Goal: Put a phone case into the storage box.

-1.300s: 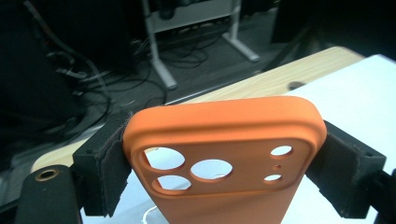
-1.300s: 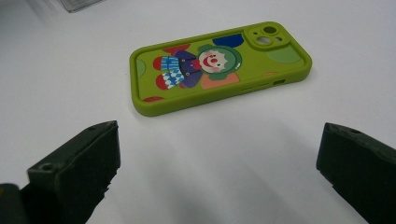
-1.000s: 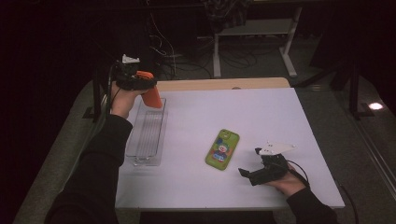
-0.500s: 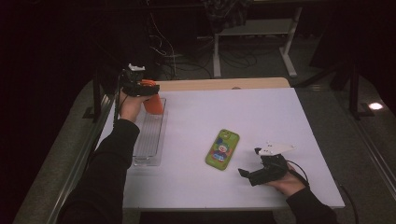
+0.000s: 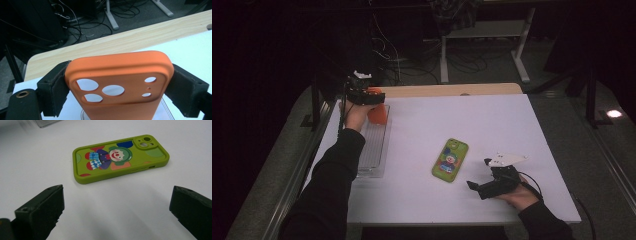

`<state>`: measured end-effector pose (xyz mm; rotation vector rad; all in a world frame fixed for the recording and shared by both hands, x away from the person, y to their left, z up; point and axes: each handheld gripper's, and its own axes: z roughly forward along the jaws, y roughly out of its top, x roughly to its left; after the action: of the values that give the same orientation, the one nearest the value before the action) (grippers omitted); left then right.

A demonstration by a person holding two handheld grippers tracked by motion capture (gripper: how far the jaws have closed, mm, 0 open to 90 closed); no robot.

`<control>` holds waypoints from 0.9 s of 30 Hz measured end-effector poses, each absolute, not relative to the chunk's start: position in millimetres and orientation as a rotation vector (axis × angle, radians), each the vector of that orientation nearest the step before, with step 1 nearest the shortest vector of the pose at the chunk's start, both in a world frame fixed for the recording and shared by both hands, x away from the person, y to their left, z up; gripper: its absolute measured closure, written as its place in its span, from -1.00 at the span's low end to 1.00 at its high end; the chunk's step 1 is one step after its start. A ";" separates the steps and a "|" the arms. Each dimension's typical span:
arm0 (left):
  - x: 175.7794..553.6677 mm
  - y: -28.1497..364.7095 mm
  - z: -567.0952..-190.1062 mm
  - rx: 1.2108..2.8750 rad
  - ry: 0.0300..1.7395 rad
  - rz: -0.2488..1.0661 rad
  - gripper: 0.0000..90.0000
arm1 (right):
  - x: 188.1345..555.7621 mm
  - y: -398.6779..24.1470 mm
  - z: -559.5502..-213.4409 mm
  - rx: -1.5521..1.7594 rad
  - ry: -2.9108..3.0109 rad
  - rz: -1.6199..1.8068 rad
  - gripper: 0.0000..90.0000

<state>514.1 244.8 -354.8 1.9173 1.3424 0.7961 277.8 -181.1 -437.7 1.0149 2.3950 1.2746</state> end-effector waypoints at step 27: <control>516.5 249.4 -351.7 1.851 1.292 0.815 -0.97 | 277.9 -180.8 -438.2 1.005 2.402 1.269 -1.00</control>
<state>516.5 249.4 -351.7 1.8506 1.2922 0.8153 277.9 -180.8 -438.2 1.0048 2.4021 1.2686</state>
